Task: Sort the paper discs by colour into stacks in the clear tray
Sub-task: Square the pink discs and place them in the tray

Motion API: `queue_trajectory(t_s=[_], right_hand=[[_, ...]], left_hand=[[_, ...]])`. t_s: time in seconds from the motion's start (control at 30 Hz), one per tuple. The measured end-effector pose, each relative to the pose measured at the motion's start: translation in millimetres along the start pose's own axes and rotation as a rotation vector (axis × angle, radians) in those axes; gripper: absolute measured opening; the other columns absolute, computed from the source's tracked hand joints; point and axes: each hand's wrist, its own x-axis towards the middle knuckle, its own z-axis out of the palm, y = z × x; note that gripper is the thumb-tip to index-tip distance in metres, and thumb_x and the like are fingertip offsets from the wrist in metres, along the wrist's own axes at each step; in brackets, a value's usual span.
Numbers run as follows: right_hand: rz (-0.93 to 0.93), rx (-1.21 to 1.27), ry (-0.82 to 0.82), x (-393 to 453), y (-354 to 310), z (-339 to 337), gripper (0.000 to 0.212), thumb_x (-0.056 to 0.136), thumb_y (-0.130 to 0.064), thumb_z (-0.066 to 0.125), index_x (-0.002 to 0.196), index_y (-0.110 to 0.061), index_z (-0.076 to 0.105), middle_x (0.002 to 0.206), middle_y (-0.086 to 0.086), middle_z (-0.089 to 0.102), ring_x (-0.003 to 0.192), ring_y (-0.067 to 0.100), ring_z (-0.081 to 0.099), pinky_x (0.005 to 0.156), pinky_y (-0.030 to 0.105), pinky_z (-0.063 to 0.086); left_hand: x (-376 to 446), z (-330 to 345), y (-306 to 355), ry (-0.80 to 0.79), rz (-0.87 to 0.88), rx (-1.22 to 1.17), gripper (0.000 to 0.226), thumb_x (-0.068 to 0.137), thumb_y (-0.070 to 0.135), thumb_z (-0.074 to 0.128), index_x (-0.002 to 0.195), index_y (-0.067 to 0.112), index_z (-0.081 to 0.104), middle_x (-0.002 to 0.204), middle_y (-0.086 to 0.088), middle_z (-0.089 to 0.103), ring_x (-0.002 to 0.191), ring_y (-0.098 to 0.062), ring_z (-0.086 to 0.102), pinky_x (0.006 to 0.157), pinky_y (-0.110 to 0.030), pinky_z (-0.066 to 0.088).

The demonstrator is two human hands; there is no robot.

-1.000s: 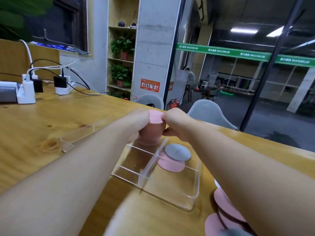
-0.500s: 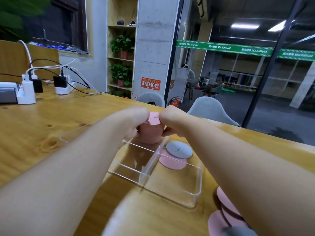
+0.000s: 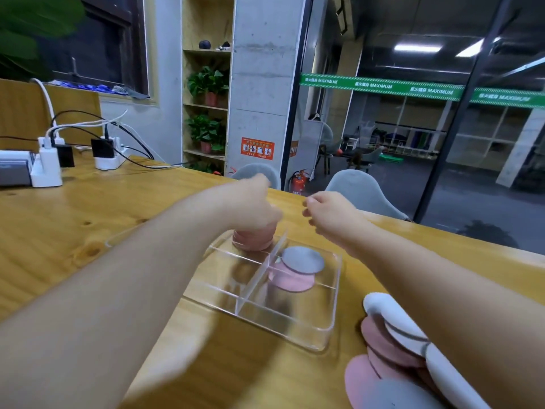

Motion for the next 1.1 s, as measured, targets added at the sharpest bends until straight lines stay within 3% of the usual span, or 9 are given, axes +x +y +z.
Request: queue_trajectory(t_s=[0.1,0.2,0.3,0.47,0.57,0.63,0.7,0.87,1.1], right_hand=[[-0.016,-0.132,-0.082,-28,16,-30,0.037,0.100,-0.018,0.033,0.111,0.007,0.058,0.115,0.020,0.063,0.102,0.035,0.059,0.095,0.050,0.045],[-0.074,-0.165,-0.132,-54,32,-48,0.032,0.102,-0.019,0.034,0.121,-0.010,0.058,0.119,0.000,0.062,0.111,0.019,0.055,0.095,0.030,0.041],[-0.100,-0.247,-0.185,-75,46,-54,0.033,0.102,-0.020,0.036,0.128,-0.016,0.054,0.124,-0.004,0.061,0.115,0.013,0.053,0.091,0.021,0.036],[-0.082,-0.327,-0.218,-97,60,-50,0.034,0.100,-0.020,0.039,0.131,-0.021,0.051,0.131,-0.005,0.056,0.119,0.014,0.052,0.097,0.023,0.038],[-0.078,-0.435,-0.198,-105,61,-49,0.033,0.099,-0.024,0.040,0.130,-0.024,0.052,0.129,-0.006,0.057,0.117,0.013,0.052,0.090,0.021,0.038],[-0.079,-0.528,-0.203,-109,61,-51,0.032,0.099,-0.026,0.040,0.126,-0.026,0.055,0.126,-0.006,0.059,0.116,0.014,0.052,0.085,0.021,0.038],[-0.086,-0.604,-0.247,-113,61,-52,0.030,0.098,-0.026,0.039,0.119,-0.025,0.061,0.121,-0.004,0.063,0.111,0.017,0.054,0.084,0.024,0.041],[-0.174,-0.655,-0.348,-118,67,-49,0.030,0.098,-0.027,0.038,0.116,-0.016,0.061,0.127,-0.003,0.059,0.117,0.021,0.051,0.096,0.036,0.041],[-0.305,-0.725,-0.531,-121,64,-51,0.048,0.102,-0.038,0.027,0.148,-0.027,0.024,0.157,-0.017,0.012,0.143,0.002,0.009,0.118,0.029,0.005]], left_hand=[[-26,10,11,-0.188,0.213,-0.005,0.052,0.088,0.050,0.054,0.136,0.032,0.043,0.106,0.015,0.056,0.111,-0.013,0.051,0.089,-0.023,0.037],[-48,35,-2,-0.192,0.366,-0.087,0.043,0.084,0.051,0.060,0.126,0.046,0.051,0.130,0.031,0.047,0.132,0.007,0.031,0.112,-0.028,0.026],[-66,56,-24,-0.184,0.533,-0.148,0.034,0.073,0.062,0.062,0.105,0.065,0.051,0.111,0.061,0.029,0.119,0.036,0.006,0.112,-0.017,0.010],[-74,68,-34,-0.117,0.657,0.080,0.040,0.088,0.058,0.044,0.125,0.045,0.051,0.129,0.038,0.040,0.125,0.028,-0.001,0.104,-0.005,-0.005],[-76,71,-32,-0.029,0.691,0.094,0.060,0.075,0.062,0.021,0.116,0.039,0.058,0.116,0.024,0.059,0.121,0.011,0.030,0.101,-0.009,0.018],[-76,73,-34,0.030,0.723,0.151,0.047,0.080,0.056,0.026,0.107,0.036,0.060,0.096,0.021,0.062,0.098,0.003,0.047,0.084,-0.014,0.035],[-79,74,-36,0.101,0.755,0.211,0.026,0.085,0.046,0.037,0.097,0.036,0.058,0.081,0.022,0.060,0.078,0.001,0.052,0.066,-0.012,0.037],[-80,74,-37,0.182,0.802,0.263,0.018,0.084,0.040,0.041,0.094,0.035,0.055,0.076,0.023,0.062,0.066,0.000,0.059,0.052,-0.015,0.040],[-73,70,-47,0.269,0.794,0.290,0.020,0.084,0.038,0.040,0.093,0.030,0.056,0.082,0.021,0.066,0.067,-0.006,0.065,0.047,-0.019,0.048]])
